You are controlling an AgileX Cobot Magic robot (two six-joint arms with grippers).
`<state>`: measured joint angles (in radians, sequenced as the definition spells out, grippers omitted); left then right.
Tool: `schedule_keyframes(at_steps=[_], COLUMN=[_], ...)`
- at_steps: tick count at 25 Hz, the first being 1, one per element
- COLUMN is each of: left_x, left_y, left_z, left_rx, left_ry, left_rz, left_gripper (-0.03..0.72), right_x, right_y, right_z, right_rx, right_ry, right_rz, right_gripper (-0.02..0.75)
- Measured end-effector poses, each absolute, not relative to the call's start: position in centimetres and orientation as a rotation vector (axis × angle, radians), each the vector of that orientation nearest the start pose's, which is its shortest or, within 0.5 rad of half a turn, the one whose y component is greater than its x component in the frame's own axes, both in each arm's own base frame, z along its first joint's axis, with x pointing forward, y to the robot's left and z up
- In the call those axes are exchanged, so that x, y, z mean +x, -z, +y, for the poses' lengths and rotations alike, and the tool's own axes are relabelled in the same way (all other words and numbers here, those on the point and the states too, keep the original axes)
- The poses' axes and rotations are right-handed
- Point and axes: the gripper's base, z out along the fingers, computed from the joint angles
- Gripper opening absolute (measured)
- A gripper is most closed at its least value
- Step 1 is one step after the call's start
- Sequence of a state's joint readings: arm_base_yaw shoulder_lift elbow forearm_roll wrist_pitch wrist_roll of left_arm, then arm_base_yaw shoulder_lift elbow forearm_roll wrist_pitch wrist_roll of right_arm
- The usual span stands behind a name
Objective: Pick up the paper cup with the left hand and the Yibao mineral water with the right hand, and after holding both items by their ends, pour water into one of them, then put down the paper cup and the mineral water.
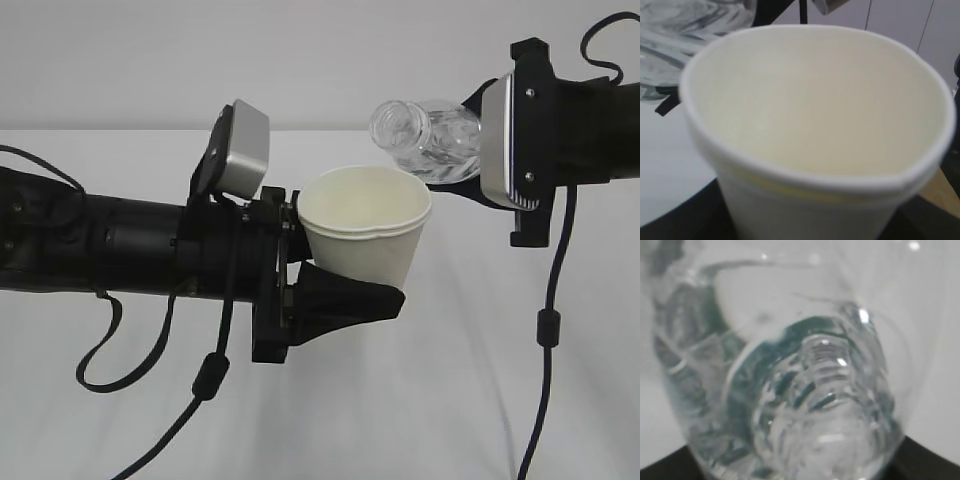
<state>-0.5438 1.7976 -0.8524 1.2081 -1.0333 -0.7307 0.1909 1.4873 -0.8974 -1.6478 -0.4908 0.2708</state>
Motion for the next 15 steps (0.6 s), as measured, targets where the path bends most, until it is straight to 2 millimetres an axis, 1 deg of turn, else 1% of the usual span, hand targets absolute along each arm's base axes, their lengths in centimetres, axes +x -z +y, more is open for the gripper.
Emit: schedule_keyframes(at_steps=[4, 11, 15], left_x=[24.7, 24.8, 24.9], left_y=[-19.7, -19.7, -19.6], left_z=[-23.5, -23.5, -23.5], left_rx=[1.257, 1.253, 1.244], left_ry=[1.104, 1.1, 1.088], left_rz=[1.432, 1.437, 1.451], left_gripper=[0.468, 0.468, 0.468], right_x=[30.1, 30.6, 30.7], right_y=[-26.7, -27.7, -27.9], right_z=[10.2, 10.3, 10.3], right_rx=[-1.647, -1.638, -1.649], right_ry=[0.236, 0.265, 0.279], right_rz=[1.217, 1.18, 1.161], right_gripper=[0.417, 0.417, 0.417])
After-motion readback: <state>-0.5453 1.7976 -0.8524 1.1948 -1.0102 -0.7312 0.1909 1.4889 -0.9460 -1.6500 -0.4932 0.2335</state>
